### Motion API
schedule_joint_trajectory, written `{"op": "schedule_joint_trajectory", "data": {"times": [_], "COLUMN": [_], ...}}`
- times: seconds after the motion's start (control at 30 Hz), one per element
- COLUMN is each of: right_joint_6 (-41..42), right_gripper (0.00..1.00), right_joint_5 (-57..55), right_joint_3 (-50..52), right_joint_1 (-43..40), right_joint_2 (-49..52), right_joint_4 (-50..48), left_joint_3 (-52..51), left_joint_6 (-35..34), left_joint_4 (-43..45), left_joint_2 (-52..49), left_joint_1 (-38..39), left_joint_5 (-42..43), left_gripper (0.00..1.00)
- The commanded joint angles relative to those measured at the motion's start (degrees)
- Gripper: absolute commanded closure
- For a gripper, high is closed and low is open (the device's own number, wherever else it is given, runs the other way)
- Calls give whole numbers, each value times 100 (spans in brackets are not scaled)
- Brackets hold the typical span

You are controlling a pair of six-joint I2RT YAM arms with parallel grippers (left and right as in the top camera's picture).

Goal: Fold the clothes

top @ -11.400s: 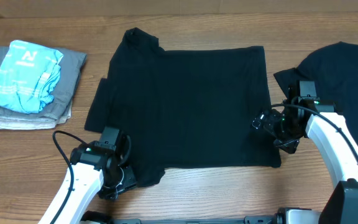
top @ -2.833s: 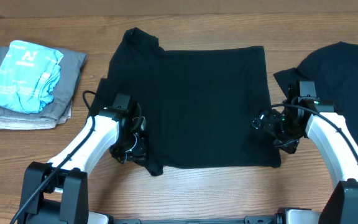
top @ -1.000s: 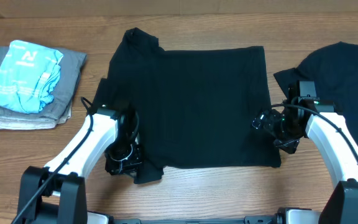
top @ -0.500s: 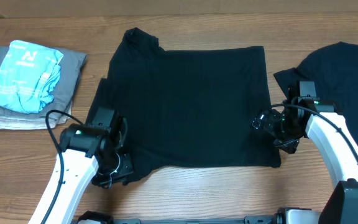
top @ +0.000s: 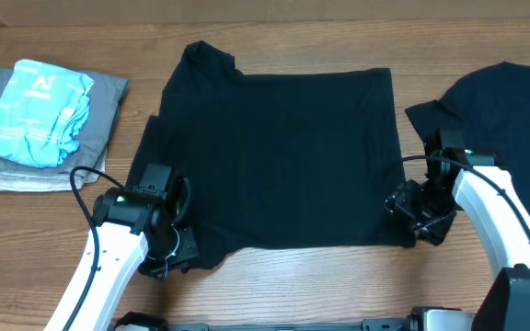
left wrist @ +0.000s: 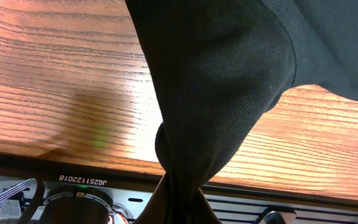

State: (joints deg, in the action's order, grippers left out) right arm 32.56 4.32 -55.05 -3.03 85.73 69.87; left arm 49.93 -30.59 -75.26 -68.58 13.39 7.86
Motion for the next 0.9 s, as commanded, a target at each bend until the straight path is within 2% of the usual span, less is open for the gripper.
{"op": "schedule_joint_trajectory", "data": {"times": [0.0,0.1,0.2,0.43,0.7,0.87], "right_joint_6": [509,511,120,72,636,675], "right_gripper": [26,27,28,27,31,32], "right_joint_5": [-570,-284,157,181,-203,-299], "right_joint_3": [68,223,334,407,879,903], "right_joint_1": [-33,-33,-9,-15,-39,-37], "right_joint_2": [-15,-15,-15,-13,4,44], "right_joint_4": [-15,-109,-275,-256,-769,-855], "left_joint_3": [-33,-33,-33,-26,-26,-26], "left_joint_6": [-120,-118,-109,109,216,212], "left_joint_4": [11,22,55,177,184,210], "left_joint_2": [44,44,44,46,46,46], "left_joint_1": [-31,-31,-31,-31,-31,-31], "left_joint_5": [-76,-42,94,551,516,505], "left_gripper": [96,96,96,96,96,96]}}
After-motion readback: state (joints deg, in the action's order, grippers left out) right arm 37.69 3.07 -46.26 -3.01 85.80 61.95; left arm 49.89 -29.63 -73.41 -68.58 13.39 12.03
